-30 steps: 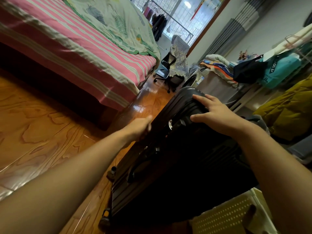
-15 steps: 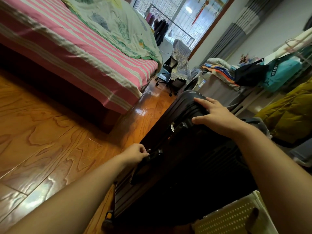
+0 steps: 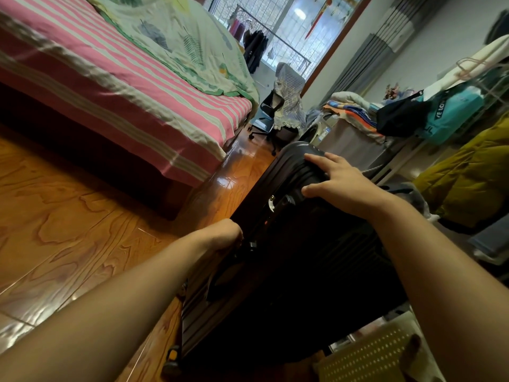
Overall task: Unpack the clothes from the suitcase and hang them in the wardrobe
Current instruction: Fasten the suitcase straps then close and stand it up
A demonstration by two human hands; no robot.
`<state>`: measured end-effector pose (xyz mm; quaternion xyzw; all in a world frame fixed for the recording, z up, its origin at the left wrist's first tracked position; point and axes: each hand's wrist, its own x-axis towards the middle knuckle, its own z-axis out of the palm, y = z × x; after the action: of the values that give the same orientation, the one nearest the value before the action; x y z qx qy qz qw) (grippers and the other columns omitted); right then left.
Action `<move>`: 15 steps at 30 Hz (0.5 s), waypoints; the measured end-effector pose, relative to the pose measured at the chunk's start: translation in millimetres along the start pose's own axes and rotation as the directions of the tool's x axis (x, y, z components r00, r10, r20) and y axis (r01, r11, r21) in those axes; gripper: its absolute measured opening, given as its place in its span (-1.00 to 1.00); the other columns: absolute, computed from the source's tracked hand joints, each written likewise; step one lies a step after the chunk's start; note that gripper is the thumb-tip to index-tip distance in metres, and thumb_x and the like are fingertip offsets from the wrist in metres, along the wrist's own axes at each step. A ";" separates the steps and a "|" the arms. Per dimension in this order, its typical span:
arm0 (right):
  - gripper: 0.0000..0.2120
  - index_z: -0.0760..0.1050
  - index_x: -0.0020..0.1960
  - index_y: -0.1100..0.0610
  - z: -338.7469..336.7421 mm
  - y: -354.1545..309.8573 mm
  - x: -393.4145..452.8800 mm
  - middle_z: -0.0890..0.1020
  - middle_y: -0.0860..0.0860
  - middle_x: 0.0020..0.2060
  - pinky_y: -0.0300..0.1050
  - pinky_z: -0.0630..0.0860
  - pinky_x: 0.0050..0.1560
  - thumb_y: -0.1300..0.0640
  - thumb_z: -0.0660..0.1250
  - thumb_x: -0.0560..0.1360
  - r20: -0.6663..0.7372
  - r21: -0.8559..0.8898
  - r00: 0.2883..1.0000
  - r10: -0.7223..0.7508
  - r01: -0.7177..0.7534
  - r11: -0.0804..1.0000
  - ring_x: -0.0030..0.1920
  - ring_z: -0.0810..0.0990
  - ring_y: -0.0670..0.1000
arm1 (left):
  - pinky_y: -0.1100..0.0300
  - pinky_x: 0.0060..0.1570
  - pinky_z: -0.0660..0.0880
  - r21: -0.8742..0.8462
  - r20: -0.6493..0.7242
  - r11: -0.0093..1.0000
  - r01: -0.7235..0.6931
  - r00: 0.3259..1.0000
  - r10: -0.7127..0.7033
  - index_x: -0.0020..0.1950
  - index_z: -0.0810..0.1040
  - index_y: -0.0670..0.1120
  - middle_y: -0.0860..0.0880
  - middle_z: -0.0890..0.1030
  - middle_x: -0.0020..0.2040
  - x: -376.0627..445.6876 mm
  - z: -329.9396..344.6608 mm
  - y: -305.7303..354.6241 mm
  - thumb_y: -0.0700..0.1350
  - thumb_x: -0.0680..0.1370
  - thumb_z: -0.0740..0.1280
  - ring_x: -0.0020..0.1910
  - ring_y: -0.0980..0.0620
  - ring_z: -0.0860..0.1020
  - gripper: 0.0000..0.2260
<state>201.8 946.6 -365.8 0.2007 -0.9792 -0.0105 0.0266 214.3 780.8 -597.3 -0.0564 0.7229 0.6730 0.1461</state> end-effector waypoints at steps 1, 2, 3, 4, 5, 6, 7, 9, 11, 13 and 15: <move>-0.23 0.14 0.53 -0.33 0.2 -0.1 -0.3 0.06 -0.02 0.60 0.15 0.17 0.52 -0.19 0.42 0.42 0.002 -0.002 1.000 0.000 0.000 1.000 0.56 0.10 0.22 | 0.26 -0.45 0.40 0.040 0.018 0.999 -0.017 1.000 0.017 0.01 0.62 -0.22 -0.07 0.55 -0.27 0.2 0.2 -2.5 -0.26 0.63 0.17 -0.43 0.08 0.49 -0.78; -0.23 0.14 0.53 -0.33 0.7 0.6 -0.4 0.06 -0.02 0.60 0.16 0.17 0.52 -0.19 0.42 0.42 0.004 -0.001 1.000 0.000 0.000 1.000 0.56 0.10 0.22 | 0.25 -0.42 0.41 0.015 0.035 1.000 -0.024 0.999 0.024 0.01 0.63 -0.21 -0.07 0.56 -0.25 0.1 -1.5 -5.1 -0.25 0.63 0.18 -0.41 0.08 0.49 -0.78; -0.23 0.14 0.53 -0.34 1.2 0.9 -0.6 0.07 -0.02 0.60 0.16 0.16 0.52 -0.20 0.42 0.42 0.005 -0.002 1.000 -0.002 0.002 1.000 0.56 0.10 0.22 | 0.23 -0.38 0.42 -0.046 0.044 0.998 -0.039 0.998 0.041 -0.04 0.63 -0.18 -0.06 0.56 -0.25 0.5 -4.2 -8.3 -0.22 0.63 0.19 -0.40 0.08 0.49 -0.78; -0.23 0.14 0.53 -0.34 1.5 1.7 -0.7 0.07 -0.02 0.60 0.17 0.16 0.52 -0.21 0.42 0.42 0.008 -0.001 1.000 -0.003 0.003 1.000 0.56 0.10 0.22 | 0.22 -0.35 0.42 -0.089 0.044 0.994 -0.067 0.997 0.071 -0.12 0.60 -0.13 -0.04 0.54 -0.27 -0.5 -6.1 -9.1 -0.20 0.64 0.19 -0.40 0.09 0.48 -0.77; -0.23 0.14 0.53 -0.34 0.8 2.4 -0.8 0.07 -0.02 0.60 0.17 0.15 0.53 -0.22 0.42 0.41 0.008 0.001 1.000 -0.004 0.004 1.000 0.56 0.09 0.22 | 0.22 -0.33 0.40 -0.094 0.042 0.990 -0.106 0.993 0.111 -0.18 0.57 -0.09 -0.01 0.52 -0.29 -0.4 -8.2 -8.7 -0.17 0.64 0.20 -0.40 0.11 0.46 -0.75; -0.22 0.14 0.53 -0.34 0.2 3.1 -0.7 0.07 -0.02 0.60 0.17 0.14 0.53 -0.23 0.41 0.41 0.008 0.004 1.000 -0.003 0.003 1.000 0.56 0.08 0.22 | 0.22 -0.31 0.39 -0.079 0.037 0.986 -0.146 0.988 0.150 -0.22 0.54 -0.06 0.01 0.51 -0.30 -1.1 -9.1 -5.2 -0.15 0.65 0.21 -0.39 0.12 0.45 -0.74; -0.23 0.14 0.53 -0.34 -0.3 3.0 -1.0 0.07 -0.03 0.60 0.18 0.13 0.53 -0.23 0.42 0.42 0.007 0.005 1.000 -0.003 0.003 1.000 0.57 0.08 0.22 | 0.21 -0.29 0.38 -0.079 0.030 0.979 -0.188 0.981 0.191 -0.23 0.54 -0.04 0.02 0.50 -0.30 -1.3 -8.8 0.6 -0.13 0.66 0.21 -0.37 0.12 0.44 -0.73; -0.25 0.14 0.53 -0.34 -0.3 2.0 -1.7 0.07 -0.03 0.60 0.19 0.13 0.53 -0.20 0.42 0.44 0.011 0.006 1.000 -0.007 0.007 1.000 0.57 0.07 0.22 | 0.20 -0.32 0.36 -0.173 0.018 0.952 -0.252 0.966 0.259 -0.25 0.52 -0.04 0.03 0.49 -0.32 -3.2 -7.1 17.3 -0.13 0.65 0.22 -0.39 0.11 0.42 -0.72; -0.26 0.14 0.53 -0.35 -0.9 2.2 -2.0 0.06 -0.04 0.60 0.20 0.13 0.53 -0.19 0.42 0.45 0.010 0.003 1.000 -0.003 0.003 1.000 0.57 0.06 0.22 | 0.20 -0.36 0.30 -0.264 0.007 0.936 -0.232 0.970 0.243 -0.30 0.50 -0.05 0.02 0.45 -0.36 -5.8 -7.3 33.7 -0.12 0.61 0.23 -0.44 0.09 0.35 -0.73; -0.26 0.13 0.53 -0.35 -0.8 1.3 -2.8 0.06 -0.04 0.60 0.20 0.12 0.53 -0.19 0.41 0.45 0.017 0.001 1.000 -0.002 0.002 1.000 0.57 0.06 0.23 | 0.20 -0.33 0.27 -0.284 0.093 0.947 -0.149 0.979 0.182 -0.30 0.48 -0.05 0.02 0.42 -0.37 -11.4 -9.5 39.6 -0.09 0.60 0.23 -0.43 0.09 0.31 -0.73; -0.26 0.13 0.54 -0.34 -1.4 -0.4 -3.8 0.06 -0.04 0.60 0.19 0.11 0.53 -0.19 0.41 0.46 0.018 -0.003 1.000 0.002 -0.002 1.000 0.56 0.06 0.23 | 0.21 -0.31 0.28 -0.254 0.202 0.962 -0.102 0.967 0.156 -0.23 0.49 -0.06 0.04 0.39 -0.37 -16.8 -13.7 38.3 -0.07 0.61 0.22 -0.41 0.10 0.31 -0.77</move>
<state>205.5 947.7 -364.5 0.1995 -0.9796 -0.0138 0.0180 217.8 768.6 -555.2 0.0486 0.6170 0.7662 0.1727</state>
